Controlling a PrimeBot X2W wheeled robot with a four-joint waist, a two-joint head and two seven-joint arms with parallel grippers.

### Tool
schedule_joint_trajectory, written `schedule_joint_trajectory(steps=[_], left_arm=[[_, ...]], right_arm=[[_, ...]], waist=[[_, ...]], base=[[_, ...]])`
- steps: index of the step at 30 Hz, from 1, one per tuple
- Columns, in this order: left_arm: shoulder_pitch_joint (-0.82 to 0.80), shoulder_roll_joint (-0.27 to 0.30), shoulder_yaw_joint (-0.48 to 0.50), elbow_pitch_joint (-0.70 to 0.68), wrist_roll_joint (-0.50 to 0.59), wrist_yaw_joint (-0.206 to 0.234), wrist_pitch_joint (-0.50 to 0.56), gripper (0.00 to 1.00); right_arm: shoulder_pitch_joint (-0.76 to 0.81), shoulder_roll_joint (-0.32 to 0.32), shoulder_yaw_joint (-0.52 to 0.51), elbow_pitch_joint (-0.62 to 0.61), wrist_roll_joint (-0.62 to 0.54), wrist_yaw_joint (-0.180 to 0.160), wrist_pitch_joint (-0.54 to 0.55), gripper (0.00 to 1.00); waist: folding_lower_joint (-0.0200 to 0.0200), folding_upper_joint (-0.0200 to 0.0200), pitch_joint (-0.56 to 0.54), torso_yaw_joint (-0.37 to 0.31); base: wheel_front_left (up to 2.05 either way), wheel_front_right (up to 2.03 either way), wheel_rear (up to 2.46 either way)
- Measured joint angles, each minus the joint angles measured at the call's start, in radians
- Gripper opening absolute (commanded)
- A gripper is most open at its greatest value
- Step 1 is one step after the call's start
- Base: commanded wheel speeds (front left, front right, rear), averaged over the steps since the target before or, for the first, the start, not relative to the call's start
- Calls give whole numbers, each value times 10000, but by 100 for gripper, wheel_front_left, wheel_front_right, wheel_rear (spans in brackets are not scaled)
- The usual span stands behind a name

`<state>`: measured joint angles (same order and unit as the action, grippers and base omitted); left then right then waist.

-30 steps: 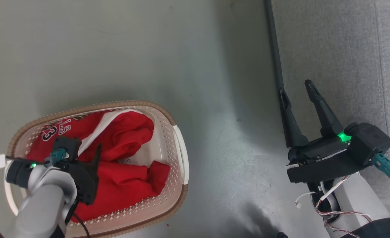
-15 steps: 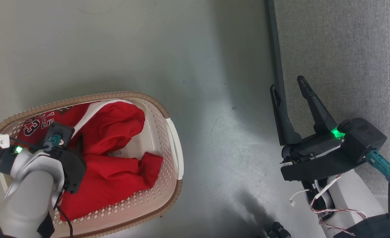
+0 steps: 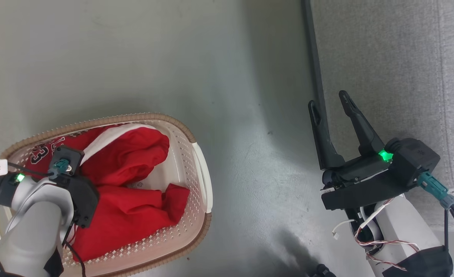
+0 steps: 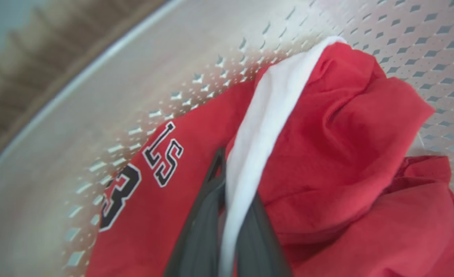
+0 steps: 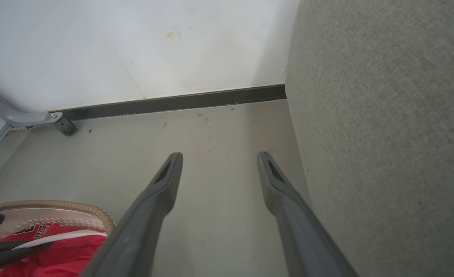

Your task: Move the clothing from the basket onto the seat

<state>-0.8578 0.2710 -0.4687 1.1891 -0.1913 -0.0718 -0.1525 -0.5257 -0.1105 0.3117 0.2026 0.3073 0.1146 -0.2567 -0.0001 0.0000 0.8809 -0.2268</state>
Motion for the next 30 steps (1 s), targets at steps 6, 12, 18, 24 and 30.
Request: schedule_joint_trajectory(steps=[6, 12, 18, 24, 30], left_arm=[[44, -138, 54, 82, -109, -259, -493, 0], [277, -453, 115, 94, -535, -426, -780, 0], [740, -510, 182, 31, -696, -520, -917, 0], [1289, -456, 339, -182, -1076, -531, -968, 0], [1960, -587, 502, -813, -1440, -600, -968, 0]], right_arm=[[-14, 4, -134, 284, 17, 4, 0, 100], [-151, 29, -230, 646, 125, 15, 0, 100], [-183, 59, -222, 988, 228, 86, 0, 100], [-170, 61, -286, 1321, 360, 88, 0, 100], [-28, -113, -487, 1661, 637, 88, 0, 100]], waist=[[0, 0, -485, 22], [0, -1, -1156, 110], [-1, -1, -1951, 240], [-1, -1, -2661, 348], [-1, -1, -3535, 488]], base=[[0, 0, 0], [0, 0, 0], [0, 0, 0], [0, 0, 0], [0, 0, 0]])
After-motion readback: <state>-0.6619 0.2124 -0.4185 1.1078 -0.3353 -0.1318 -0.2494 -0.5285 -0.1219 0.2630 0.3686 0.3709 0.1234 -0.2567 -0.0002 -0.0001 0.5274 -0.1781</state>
